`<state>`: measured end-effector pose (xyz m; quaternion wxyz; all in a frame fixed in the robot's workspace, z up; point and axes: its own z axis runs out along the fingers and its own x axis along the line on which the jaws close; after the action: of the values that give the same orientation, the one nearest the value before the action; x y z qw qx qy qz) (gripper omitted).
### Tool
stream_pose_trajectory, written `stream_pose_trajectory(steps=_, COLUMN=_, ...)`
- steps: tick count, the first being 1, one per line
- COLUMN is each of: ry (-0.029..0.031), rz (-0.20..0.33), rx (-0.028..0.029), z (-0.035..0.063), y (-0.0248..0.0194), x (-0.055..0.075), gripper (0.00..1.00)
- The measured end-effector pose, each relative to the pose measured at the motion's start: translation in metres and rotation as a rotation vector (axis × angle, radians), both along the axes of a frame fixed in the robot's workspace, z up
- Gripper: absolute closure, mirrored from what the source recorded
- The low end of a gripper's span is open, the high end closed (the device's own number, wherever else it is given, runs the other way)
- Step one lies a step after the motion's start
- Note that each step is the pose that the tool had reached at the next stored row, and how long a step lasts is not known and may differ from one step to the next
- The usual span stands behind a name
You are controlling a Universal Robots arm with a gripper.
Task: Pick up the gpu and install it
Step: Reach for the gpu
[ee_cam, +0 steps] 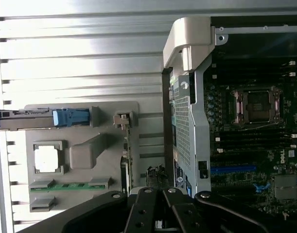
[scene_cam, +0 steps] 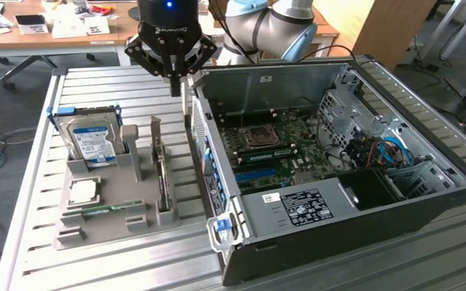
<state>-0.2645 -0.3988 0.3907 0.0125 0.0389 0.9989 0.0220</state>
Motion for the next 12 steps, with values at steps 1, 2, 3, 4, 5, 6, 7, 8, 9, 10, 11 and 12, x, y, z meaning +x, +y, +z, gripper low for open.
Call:
stream_pose_trajectory(steps=1, ry=0.0000, rz=0.000, rx=0.0000, z=0.0000, y=0.0000, x=0.000, gripper=0.89)
stream_pose_trajectory(steps=2, ry=0.0000, rz=0.000, rx=0.0001, z=0.0000, y=0.0000, x=0.000, gripper=0.89)
stream_pose_trajectory(steps=3, ry=-0.0001, rz=0.000, rx=0.0000, z=0.0000, y=0.0000, x=0.000, gripper=0.89)
stream_pose_trajectory(steps=4, ry=0.0000, rz=0.000, rx=0.0000, z=0.0000, y=0.0000, x=0.000, gripper=0.89)
stream_pose_trajectory(steps=5, ry=0.0001, rz=0.000, rx=0.0000, z=0.0000, y=0.0000, x=0.000, gripper=0.89)
stream_pose_trajectory(steps=6, ry=0.0000, rz=0.000, rx=0.0000, z=0.0000, y=0.0000, x=0.000, gripper=0.89)
stream_pose_trajectory(steps=7, ry=0.0001, rz=0.000, rx=0.0000, z=0.0000, y=0.0000, x=-0.001, gripper=0.89)
stream_pose_trajectory(steps=8, ry=0.0001, rz=0.000, rx=-0.0001, z=0.0000, y=0.0000, x=-0.003, gripper=0.89)
stream_pose_trajectory(steps=9, ry=0.0001, rz=0.000, rx=0.0000, z=-0.0001, y=0.0000, x=-0.004, gripper=0.89)
stream_pose_trajectory(steps=10, ry=0.0001, rz=0.000, rx=-0.0001, z=-0.0001, y=0.0000, x=-0.006, gripper=0.89)
stream_pose_trajectory(steps=11, ry=0.0000, rz=0.000, rx=0.0000, z=-0.0003, y=0.0000, x=-0.009, gripper=0.89)
stream_pose_trajectory(steps=12, ry=0.0000, rz=0.000, rx=0.0000, z=-0.0003, y=0.0000, x=-0.011, gripper=0.89)
